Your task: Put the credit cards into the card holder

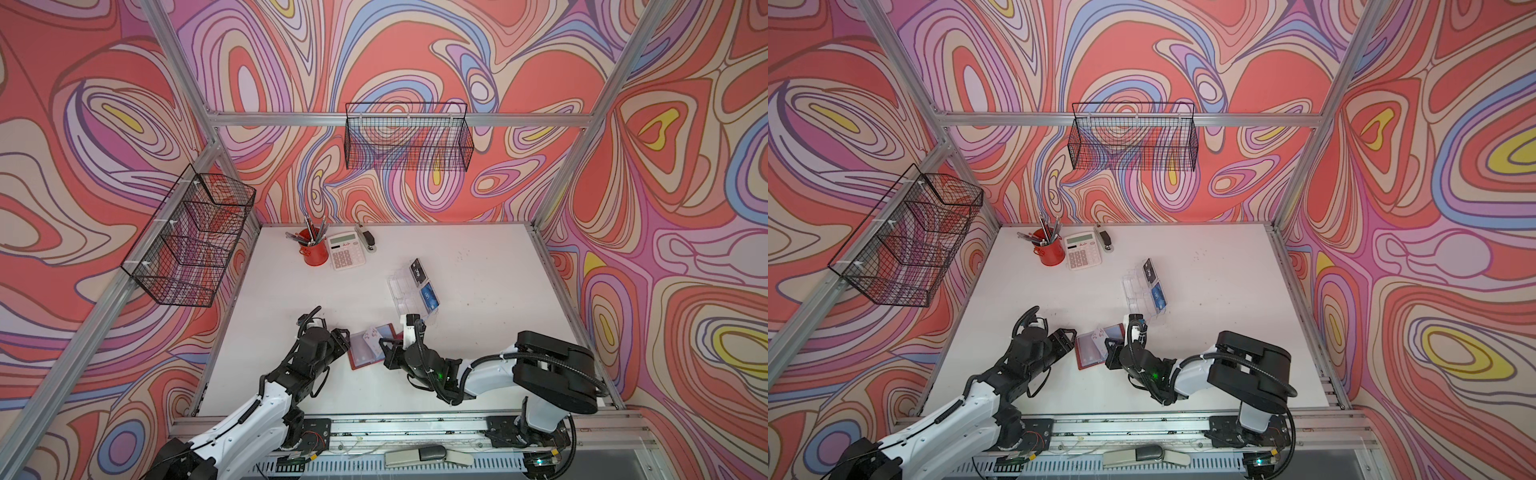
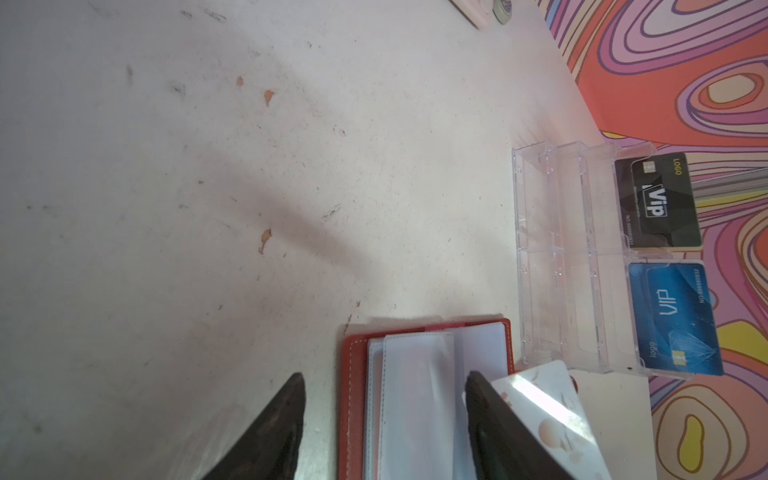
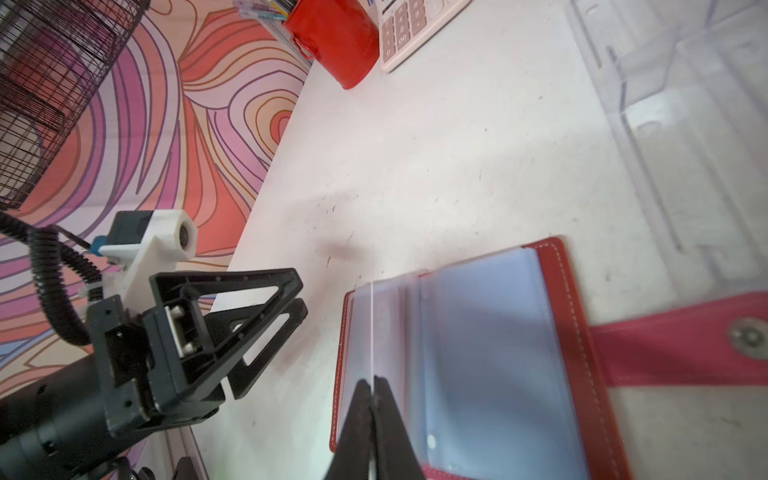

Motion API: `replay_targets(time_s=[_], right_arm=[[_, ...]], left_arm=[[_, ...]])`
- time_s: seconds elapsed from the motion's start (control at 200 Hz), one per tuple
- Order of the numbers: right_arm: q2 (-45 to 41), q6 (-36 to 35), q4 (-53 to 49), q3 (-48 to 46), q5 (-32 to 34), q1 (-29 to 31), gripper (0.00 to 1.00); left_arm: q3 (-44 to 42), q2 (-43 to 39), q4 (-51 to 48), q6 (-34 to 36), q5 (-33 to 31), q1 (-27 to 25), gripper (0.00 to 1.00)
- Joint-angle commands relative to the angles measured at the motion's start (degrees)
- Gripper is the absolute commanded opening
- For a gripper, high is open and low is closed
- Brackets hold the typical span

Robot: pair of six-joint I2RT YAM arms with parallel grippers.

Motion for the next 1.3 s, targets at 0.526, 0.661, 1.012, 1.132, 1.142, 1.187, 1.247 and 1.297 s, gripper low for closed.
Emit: replay_targets(time_s=[0.526,0.661,1.012,1.132,1.142,1.187,1.247,1.297], right_arm=[[1.9,4.3,6.9,-1.5,6.4,0.3,0.0],[1.5,5.7,8.1,-3.7,8.6,0.2,0.0],[6.8,6.4,13.2,-3.2,7.0,0.2,0.0],[8.0,6.6,13.1,-2.5,7.0,0.2,0.0],[8.1,6.6,13.2,-2.5,7.0,0.2,0.0],[8.3,6.6,13.4,-2.5,6.9,0.2,0.0],[8.5,6.5,13.6,-2.5,6.8,0.2,0.0],[8.6,6.5,14.1,-2.5,6.5,0.3,0.0]], left_arm=[[-1.1,-2.0,3.2,-0.3,2.4,0.1,0.42],[-1.9,-0.7,5.9,-0.4,3.2,0.1,0.42],[-0.7,4.0,6.3,-0.6,4.6,0.1,0.42],[-0.6,4.3,6.2,-0.8,4.7,0.1,0.42],[-0.6,4.4,6.2,-0.8,4.6,0.1,0.42],[-0.6,4.5,6.2,-0.8,4.8,0.1,0.42],[-0.5,4.6,6.2,-0.7,4.9,0.1,0.42],[-0.4,4.6,6.1,-0.6,4.9,0.1,0.42]])
